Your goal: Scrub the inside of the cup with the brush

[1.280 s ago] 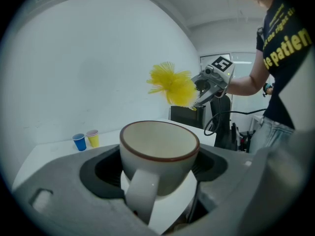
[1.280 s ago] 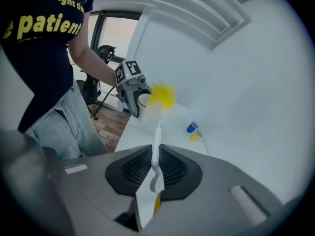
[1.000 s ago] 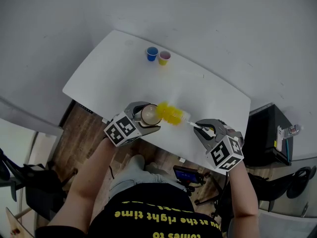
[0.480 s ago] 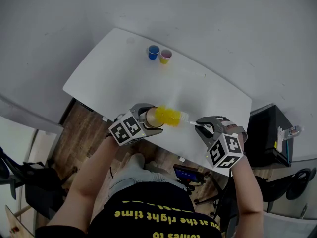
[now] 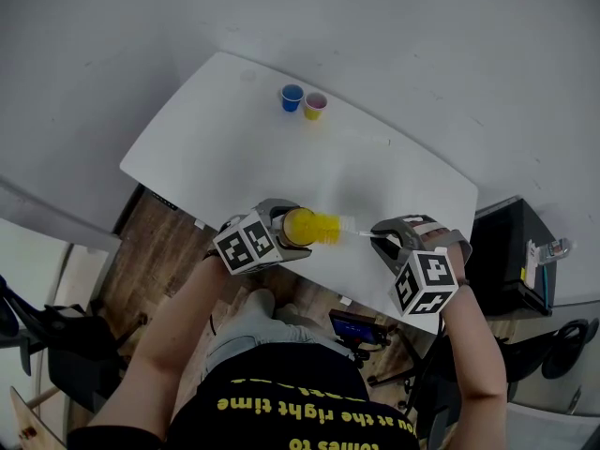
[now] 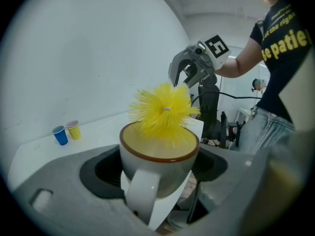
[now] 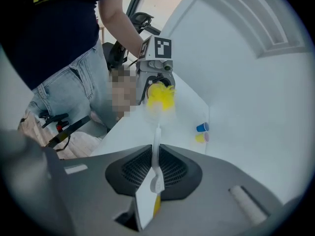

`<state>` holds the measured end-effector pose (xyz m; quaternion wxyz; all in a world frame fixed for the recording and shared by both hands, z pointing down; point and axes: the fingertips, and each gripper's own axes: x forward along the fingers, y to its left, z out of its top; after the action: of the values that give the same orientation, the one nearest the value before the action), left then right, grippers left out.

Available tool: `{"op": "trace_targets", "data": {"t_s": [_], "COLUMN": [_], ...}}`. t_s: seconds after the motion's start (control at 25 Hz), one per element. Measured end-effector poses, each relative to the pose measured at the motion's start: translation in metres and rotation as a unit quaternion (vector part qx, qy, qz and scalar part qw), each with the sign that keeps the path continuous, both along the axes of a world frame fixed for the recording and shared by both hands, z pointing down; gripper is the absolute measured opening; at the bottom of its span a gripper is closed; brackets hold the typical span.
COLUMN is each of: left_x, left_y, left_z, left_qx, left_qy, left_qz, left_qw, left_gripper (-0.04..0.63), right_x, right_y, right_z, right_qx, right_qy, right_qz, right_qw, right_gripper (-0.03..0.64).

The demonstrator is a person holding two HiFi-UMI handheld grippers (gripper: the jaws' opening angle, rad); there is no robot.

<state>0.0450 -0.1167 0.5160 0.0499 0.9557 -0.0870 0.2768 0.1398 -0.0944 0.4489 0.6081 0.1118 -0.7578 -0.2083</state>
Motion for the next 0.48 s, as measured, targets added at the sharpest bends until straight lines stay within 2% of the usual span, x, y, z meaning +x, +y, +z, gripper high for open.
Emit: {"op": "trace_targets", "data": {"t_s": [0.48], "left_x": [0.008], "left_y": [0.016], "left_z": [0.011], "left_qx": [-0.026], "left_qy": [-0.015], "left_qz": [0.021], "left_qw": [0.9993], "left_gripper": [0.411], "right_x": [-0.004], "right_y": [0.0], "right_z": [0.006], "right_qx": [-0.007], "right_qy": [0.057], "right_qz": [-0.044], "right_qw": [0.997], "right_gripper": [0.052]}}
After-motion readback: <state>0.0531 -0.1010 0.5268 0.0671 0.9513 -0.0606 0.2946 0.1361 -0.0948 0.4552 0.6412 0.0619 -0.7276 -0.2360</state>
